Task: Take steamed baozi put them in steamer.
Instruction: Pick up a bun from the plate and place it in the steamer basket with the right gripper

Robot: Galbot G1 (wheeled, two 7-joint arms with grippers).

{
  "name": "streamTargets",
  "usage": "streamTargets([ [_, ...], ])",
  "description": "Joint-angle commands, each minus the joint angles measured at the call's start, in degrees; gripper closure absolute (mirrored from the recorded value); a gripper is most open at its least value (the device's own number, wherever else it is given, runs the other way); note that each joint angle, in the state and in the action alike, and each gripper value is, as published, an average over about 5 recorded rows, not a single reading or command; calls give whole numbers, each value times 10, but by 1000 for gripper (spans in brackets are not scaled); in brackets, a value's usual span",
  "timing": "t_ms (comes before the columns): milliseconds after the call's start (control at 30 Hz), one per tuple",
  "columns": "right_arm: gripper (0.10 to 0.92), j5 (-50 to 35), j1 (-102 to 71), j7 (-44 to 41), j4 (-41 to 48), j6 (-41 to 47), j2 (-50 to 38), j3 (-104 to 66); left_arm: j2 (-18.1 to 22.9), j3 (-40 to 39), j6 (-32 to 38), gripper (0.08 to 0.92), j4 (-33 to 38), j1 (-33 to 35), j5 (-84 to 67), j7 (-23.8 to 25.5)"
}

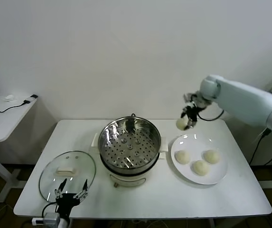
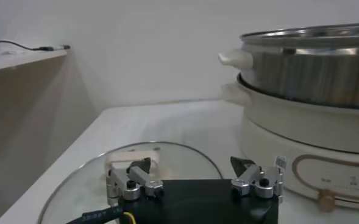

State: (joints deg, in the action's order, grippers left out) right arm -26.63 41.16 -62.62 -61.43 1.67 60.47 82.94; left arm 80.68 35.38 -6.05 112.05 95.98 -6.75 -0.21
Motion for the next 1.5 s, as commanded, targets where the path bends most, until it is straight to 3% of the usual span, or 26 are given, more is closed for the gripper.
streamTargets([
  [33, 347, -26, 128, -7, -164, -159, 97, 67, 0, 4, -2, 177, 7, -4, -3, -1],
  [267, 347, 169, 0, -6, -61, -370, 156, 23, 0, 9, -1, 177, 5, -3, -4, -1],
  [633, 340, 340, -142, 6, 198, -471, 240, -81, 1, 10, 2, 177, 0, -5, -4, -2],
  [800, 340, 355, -162, 16, 273, -494, 269, -96, 1, 8, 3, 177, -3, -8, -4, -3],
  [1200, 324, 379, -189, 52, 321, -506, 307, -112, -2, 7, 6, 177, -9, -13, -6, -3],
  [1500, 206, 304, -157, 23, 275, -508, 285, -93, 0, 5, 5, 177, -1, -11, -5, -1],
])
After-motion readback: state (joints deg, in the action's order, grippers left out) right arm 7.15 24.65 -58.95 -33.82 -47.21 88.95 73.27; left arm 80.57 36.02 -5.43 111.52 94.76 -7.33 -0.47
